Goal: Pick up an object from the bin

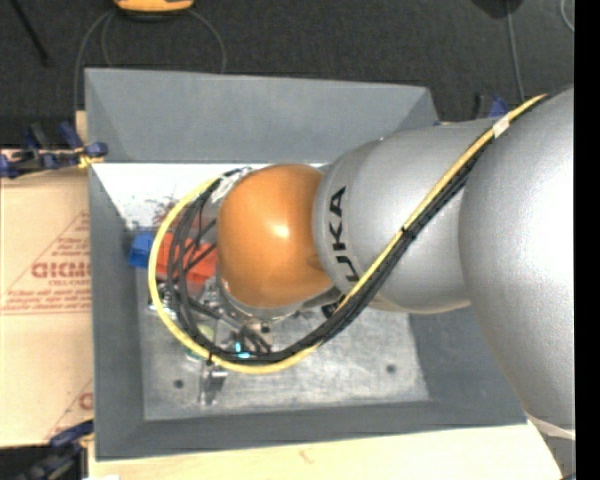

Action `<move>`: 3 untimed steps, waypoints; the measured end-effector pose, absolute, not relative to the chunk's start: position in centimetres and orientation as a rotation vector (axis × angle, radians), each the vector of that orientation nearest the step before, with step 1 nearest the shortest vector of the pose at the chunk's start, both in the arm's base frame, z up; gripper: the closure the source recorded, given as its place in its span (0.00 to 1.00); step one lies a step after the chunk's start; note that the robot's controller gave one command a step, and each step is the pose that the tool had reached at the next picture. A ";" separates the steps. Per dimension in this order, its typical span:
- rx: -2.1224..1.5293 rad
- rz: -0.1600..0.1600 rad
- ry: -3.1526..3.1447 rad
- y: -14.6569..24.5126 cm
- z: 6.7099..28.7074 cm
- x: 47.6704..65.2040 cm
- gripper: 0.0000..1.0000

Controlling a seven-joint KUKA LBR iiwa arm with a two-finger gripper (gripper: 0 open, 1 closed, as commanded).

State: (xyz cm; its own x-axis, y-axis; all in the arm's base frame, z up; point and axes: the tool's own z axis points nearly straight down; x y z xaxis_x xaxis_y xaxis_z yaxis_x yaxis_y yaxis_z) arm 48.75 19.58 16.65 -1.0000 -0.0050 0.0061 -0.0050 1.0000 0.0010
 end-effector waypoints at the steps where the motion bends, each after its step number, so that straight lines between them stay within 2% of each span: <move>1: 0.206 0.006 -3.134 8.7 16.7 47.6 0.00; 2: 0.533 0.001 -3.100 9.4 18.1 48.4 0.00; 3: 0.834 -0.002 -3.032 20.5 7.9 53.9 0.00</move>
Offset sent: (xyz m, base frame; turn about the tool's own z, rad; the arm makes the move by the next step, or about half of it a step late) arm -0.0118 -0.1035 0.0008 -0.1337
